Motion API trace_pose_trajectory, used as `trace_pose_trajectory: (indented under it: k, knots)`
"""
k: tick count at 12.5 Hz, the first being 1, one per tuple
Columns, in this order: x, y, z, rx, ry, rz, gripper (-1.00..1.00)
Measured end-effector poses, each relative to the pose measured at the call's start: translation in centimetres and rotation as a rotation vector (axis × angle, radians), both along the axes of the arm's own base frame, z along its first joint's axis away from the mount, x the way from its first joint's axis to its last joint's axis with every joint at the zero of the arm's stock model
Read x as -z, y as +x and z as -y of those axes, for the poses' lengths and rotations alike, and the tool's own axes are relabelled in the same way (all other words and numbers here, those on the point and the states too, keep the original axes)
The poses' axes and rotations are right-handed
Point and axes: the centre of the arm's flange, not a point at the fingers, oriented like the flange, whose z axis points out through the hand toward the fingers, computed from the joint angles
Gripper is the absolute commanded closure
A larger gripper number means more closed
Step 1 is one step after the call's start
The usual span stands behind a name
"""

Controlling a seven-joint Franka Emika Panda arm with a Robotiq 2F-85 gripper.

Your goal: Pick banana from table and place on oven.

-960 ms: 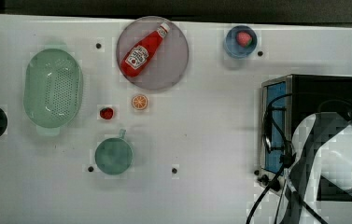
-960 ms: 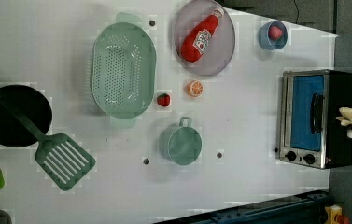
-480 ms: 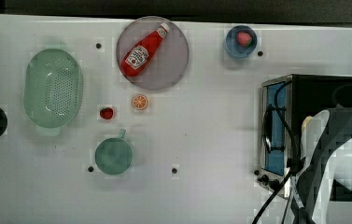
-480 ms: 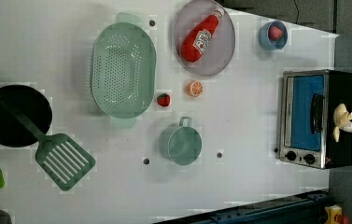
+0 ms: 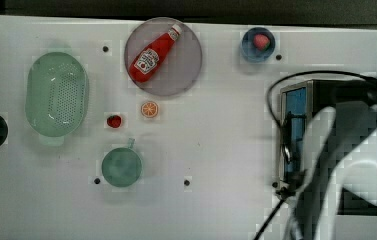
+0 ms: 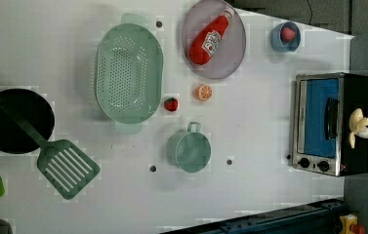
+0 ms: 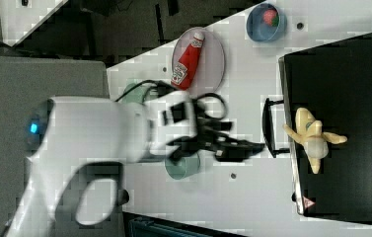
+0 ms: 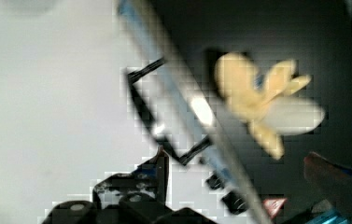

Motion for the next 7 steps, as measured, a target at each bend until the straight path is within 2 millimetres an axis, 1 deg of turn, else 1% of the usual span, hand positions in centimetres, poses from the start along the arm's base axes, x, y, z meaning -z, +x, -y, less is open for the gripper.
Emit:
trace_pose_trajectory:
  k: [1, 2, 3, 5, 6, 7]
  knots:
    - [-1.1, 0.7, -2.6, -0.009, 0.011, -0.001, -1.0]
    - [-2.7, 1.5, -5.4, -0.006, 0.009, 0.024, -1.0]
    - [-4.6, 2.4, -8.9, 0.011, 0.014, 0.072, -1.0]
    - [-8.2, 4.0, -16.8, 0.075, 0.021, 0.18, -1.0]
    - [-9.4, 4.0, -20.8, 0.097, 0.014, 0.195, -1.0]
    - [-10.3, 3.4, -24.5, 0.126, 0.018, 0.179, -1.0]
